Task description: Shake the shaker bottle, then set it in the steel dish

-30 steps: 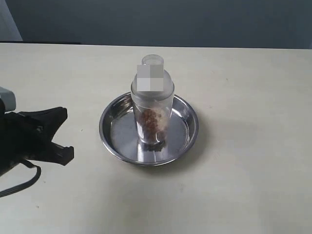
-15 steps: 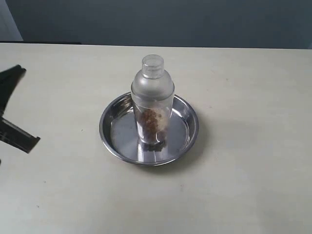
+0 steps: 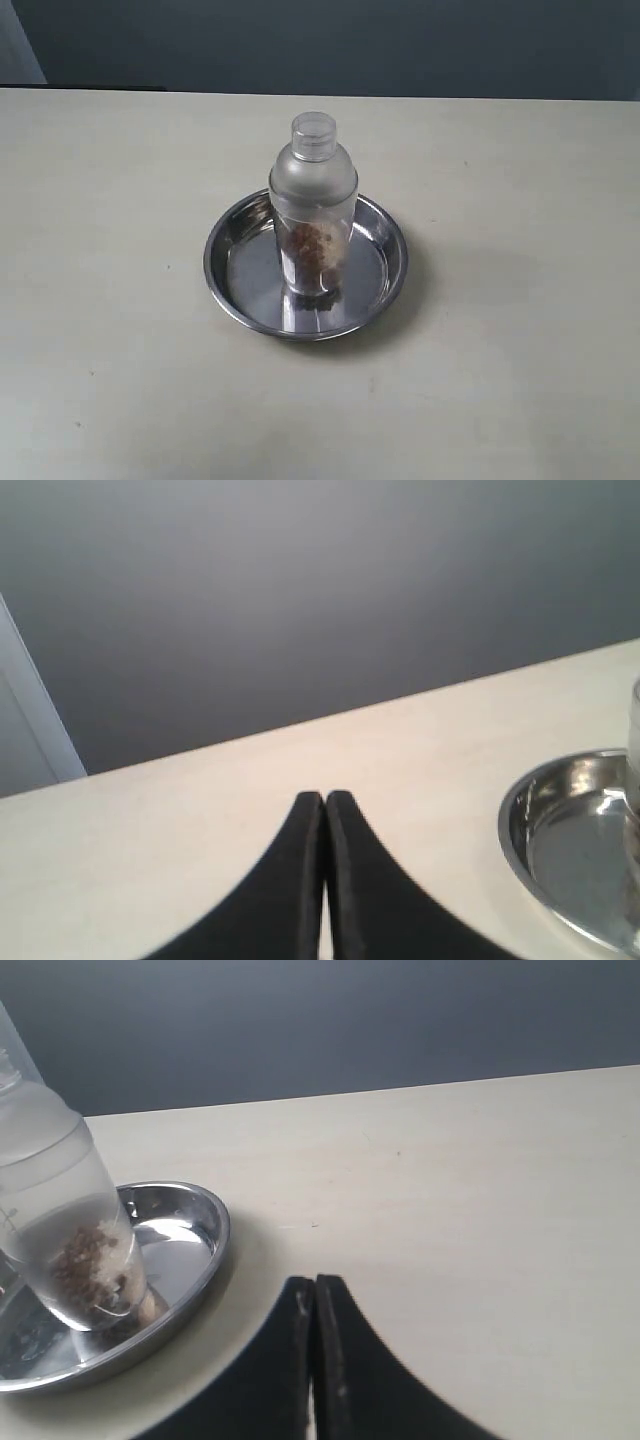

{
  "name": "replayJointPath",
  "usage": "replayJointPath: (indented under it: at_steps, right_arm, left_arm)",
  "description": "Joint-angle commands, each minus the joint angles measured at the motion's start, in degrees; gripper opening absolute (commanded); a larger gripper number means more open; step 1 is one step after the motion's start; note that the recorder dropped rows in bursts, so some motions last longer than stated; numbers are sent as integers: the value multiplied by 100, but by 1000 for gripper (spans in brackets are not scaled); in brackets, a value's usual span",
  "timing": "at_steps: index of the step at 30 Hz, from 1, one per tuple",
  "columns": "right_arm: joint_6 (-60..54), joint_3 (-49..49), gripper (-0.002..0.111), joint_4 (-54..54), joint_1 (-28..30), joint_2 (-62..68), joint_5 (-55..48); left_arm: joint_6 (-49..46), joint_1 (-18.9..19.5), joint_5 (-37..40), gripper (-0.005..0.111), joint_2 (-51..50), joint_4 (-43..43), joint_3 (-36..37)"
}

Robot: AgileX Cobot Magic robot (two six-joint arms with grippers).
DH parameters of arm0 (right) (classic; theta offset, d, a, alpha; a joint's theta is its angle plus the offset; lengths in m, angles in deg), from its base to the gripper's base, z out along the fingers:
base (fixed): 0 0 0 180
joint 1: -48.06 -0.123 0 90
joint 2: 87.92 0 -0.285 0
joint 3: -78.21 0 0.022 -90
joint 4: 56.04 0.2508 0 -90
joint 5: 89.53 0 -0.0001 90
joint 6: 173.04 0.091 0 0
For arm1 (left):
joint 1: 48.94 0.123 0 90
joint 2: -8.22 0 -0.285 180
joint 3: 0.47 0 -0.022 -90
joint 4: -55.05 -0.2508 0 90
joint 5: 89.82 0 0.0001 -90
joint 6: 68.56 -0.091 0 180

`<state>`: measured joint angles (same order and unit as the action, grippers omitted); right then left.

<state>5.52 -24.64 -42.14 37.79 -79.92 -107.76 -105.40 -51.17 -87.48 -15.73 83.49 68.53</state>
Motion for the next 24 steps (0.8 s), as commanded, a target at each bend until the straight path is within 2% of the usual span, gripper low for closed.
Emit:
replayJointPath:
  at_steps: [1, 7, 12, 17, 18, 24]
  right_arm:
    - [-5, 7, -1, -44, -10, -22, 57]
    - [-5, 7, -1, -44, -10, -22, 57]
    - [-5, 7, -1, -44, -10, -22, 57]
    - [-5, 7, -1, -44, -10, -22, 57]
    - [-5, 7, -1, -34, -10, -22, 57]
    - [-5, 7, -1, -34, -10, -22, 57]
  left_arm:
    - [86, 508, 1206, 0, 834, -39, 20]
    - [112, 902, 1977, 0, 1616, 137, 20]
    - [248, 913, 2258, 0, 1616, 151, 20]
    - [539, 913, 2182, 0, 1616, 317, 67]
    - [739, 913, 2125, 0, 1616, 231, 128]
    - [3112, 913, 2114, 0, 1616, -1615, 503]
